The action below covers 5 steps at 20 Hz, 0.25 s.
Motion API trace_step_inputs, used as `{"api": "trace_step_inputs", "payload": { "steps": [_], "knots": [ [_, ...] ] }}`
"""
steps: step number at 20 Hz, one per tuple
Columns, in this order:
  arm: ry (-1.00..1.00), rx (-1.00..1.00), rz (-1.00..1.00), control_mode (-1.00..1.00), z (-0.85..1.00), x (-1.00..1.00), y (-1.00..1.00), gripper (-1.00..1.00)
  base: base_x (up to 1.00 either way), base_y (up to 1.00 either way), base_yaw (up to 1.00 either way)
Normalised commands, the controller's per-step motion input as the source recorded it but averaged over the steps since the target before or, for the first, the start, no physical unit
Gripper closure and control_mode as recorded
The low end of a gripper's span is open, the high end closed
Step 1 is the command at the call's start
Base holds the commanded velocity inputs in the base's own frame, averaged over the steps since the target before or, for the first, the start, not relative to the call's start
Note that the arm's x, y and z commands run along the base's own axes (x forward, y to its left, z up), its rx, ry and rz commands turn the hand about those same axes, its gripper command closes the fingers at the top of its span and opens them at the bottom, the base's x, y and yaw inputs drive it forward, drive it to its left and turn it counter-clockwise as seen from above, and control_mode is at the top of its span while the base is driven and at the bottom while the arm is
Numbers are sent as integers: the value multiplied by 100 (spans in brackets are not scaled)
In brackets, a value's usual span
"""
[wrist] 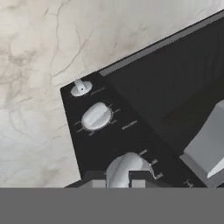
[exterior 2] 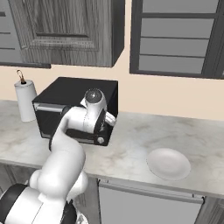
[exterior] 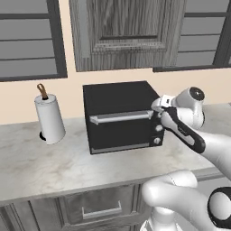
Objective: Pull the toaster oven rack outwards. Pick up the baguette from the plate and place it on the toaster oven rack. Close the toaster oven door fully and set the temperature to the lowest setting.
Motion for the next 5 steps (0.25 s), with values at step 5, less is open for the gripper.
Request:
{"api": "trace_step_inputs", "payload": {
  "steps": [5],
  "knots": [
    [0, -3, 5, -100, -7, 0, 0, 100, 0, 0, 0]
  ]
}}
